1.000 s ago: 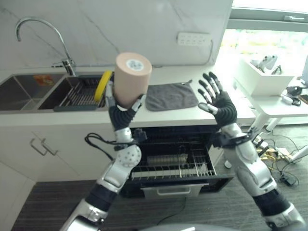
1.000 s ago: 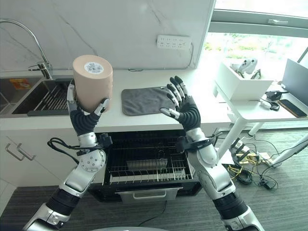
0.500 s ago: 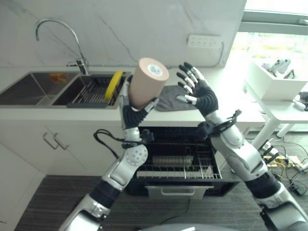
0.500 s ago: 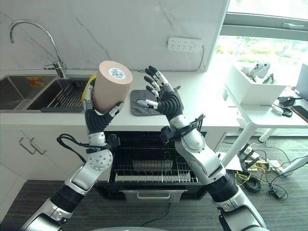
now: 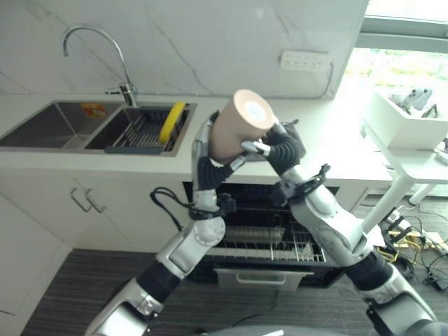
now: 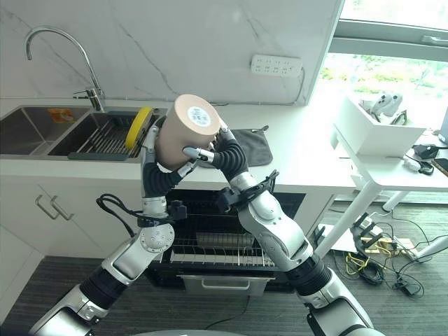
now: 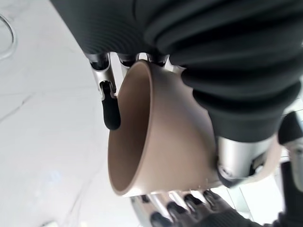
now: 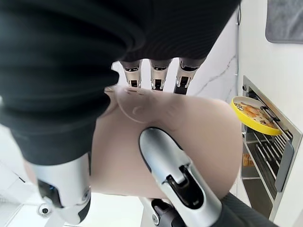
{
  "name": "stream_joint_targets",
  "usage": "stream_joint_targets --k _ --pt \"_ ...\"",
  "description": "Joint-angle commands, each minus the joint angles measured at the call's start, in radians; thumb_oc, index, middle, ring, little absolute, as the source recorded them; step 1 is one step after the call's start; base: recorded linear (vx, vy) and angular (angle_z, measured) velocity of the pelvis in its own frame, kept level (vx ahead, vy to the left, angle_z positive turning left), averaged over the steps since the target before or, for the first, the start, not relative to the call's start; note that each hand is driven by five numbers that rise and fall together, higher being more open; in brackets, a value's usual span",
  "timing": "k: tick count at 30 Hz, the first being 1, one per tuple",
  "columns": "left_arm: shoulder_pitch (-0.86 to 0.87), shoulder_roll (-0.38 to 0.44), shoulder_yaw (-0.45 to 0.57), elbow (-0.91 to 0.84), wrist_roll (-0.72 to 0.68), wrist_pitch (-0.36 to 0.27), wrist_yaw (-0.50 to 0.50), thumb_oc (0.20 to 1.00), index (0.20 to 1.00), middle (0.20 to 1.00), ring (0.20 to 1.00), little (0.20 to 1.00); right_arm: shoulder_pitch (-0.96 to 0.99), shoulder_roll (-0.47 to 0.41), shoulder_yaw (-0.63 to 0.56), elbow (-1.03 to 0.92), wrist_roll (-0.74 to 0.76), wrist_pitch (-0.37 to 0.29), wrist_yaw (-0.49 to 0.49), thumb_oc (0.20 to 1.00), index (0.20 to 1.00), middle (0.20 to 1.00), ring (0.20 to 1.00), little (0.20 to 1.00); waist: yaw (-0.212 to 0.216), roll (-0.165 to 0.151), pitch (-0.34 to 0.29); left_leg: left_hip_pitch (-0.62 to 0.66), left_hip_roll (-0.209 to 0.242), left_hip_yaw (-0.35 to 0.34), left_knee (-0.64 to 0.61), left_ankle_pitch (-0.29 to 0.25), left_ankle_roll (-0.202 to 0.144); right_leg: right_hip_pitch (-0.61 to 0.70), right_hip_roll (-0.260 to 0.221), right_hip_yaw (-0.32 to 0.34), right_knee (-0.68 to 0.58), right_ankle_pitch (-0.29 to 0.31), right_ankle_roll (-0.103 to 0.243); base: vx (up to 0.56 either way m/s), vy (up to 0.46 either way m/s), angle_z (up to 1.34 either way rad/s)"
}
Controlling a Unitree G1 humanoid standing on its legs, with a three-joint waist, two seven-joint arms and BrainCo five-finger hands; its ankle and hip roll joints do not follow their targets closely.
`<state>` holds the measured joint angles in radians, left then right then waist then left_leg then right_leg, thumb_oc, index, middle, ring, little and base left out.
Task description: Place the dishes in the dishwasher.
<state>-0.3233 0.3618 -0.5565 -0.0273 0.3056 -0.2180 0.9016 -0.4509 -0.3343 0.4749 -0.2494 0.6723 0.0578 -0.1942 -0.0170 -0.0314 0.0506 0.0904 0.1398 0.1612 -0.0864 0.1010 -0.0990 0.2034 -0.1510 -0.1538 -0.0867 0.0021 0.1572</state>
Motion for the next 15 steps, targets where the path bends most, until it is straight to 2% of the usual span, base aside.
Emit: stream_joint_targets --k 1,5,12,15 --pt "-0.132 0.012 -0.015 0.028 0.045 -0.043 0.006 0.2 0.2 0.2 0.2 0.2 -0.145 0.026 -0.029 -0.038 0.044 -0.043 -0.014 1.0 1.0 1.0 1.0 1.0 0.021 -0.013 0.01 0.051 0.037 -0.023 0.001 -0.116 -0.017 -0.05 -0.046 -0.04 0.055 -0.038 0.012 0.0 0.0 0.0" --pt "-0.137 0.004 -0.04 0.038 0.043 -0.05 0.006 0.2 0.2 0.2 0.2 0.2 -0.171 0.041 -0.022 -0.035 0.039 -0.032 -0.026 1.0 1.0 1.0 1.0 1.0 0.025 -0.013 0.01 0.05 0.036 -0.025 0.0 -0.117 -0.015 -0.05 -0.045 -0.042 0.057 -0.04 0.012 0.0 0.0 0.0" --pt "-0.126 0.002 -0.05 0.04 0.014 -0.027 -0.014 0.2 0.2 0.2 0.2 0.2 -0.185 0.039 -0.024 -0.04 -0.112 -0.041 -0.07 1.0 1.0 1.0 1.0 1.0 0.027 -0.012 0.014 0.051 0.035 -0.024 0.001 -0.118 -0.013 -0.05 -0.045 -0.04 0.057 -0.039 0.011 0.0 0.0 0.0" --pt "-0.126 0.001 -0.053 0.048 0.016 -0.034 -0.012 0.2 0.2 0.2 0.2 0.2 -0.195 0.036 -0.028 -0.041 -0.104 -0.028 -0.07 1.0 1.0 1.0 1.0 1.0 0.028 -0.011 0.016 0.051 0.034 -0.024 0.002 -0.118 -0.013 -0.05 -0.045 -0.04 0.058 -0.039 0.01 0.0 0.0 0.0"
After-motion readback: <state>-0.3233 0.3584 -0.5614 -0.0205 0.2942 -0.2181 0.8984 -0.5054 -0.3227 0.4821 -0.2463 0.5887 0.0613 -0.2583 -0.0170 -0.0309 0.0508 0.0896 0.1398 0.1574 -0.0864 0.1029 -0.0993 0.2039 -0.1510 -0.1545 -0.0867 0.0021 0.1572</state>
